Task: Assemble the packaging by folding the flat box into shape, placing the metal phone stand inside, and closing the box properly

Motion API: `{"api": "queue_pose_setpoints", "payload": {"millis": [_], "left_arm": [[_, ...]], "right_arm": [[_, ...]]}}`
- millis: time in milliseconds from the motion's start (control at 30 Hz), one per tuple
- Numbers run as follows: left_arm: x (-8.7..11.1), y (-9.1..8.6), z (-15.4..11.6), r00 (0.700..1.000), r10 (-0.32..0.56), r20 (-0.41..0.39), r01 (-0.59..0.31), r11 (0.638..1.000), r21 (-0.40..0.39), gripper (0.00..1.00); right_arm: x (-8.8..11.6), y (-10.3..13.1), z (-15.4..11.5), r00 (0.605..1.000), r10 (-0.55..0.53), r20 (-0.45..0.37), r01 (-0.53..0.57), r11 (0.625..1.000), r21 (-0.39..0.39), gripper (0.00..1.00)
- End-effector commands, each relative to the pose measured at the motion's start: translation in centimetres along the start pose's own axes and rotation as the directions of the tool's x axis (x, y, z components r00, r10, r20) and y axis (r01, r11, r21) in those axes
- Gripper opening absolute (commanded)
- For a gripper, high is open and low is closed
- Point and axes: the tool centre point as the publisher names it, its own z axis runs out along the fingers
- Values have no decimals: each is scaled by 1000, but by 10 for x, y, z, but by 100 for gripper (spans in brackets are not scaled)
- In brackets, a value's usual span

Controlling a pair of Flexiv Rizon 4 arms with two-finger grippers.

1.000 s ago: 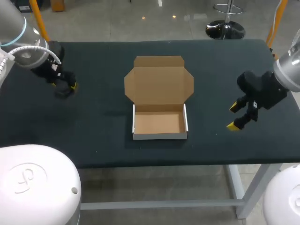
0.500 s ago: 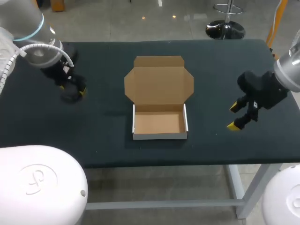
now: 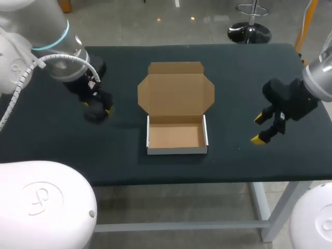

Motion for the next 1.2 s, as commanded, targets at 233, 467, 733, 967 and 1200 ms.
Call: {"api": "queue_pose_setpoints", "payload": {"millis": [233, 467, 733, 967, 1200], "left_arm": [[55, -7, 7, 997, 73, 8, -73, 997, -22, 0], [83, -21, 14, 991, 136, -16, -137, 990, -24, 0], [115, -35, 30, 980, 199, -19, -200, 979, -42, 0], [141, -45, 42, 967, 252, -31, -253, 966, -49, 0], [162, -59, 62, 956, 292, -33, -293, 955, -53, 0]], "right_arm": [[0, -1, -1, 1000, -2, -3, 2, 1000, -3, 100], [0, -1, -1, 1000, -2, -3, 2, 1000, -3, 100], [0, -1, -1, 1000, -2, -3, 2, 1000, -3, 100], [0, -1, -1, 1000, -2, -3, 2, 1000, -3, 100], [0, -1, -1, 1000, -2, -3, 2, 1000, -3, 100]]}}
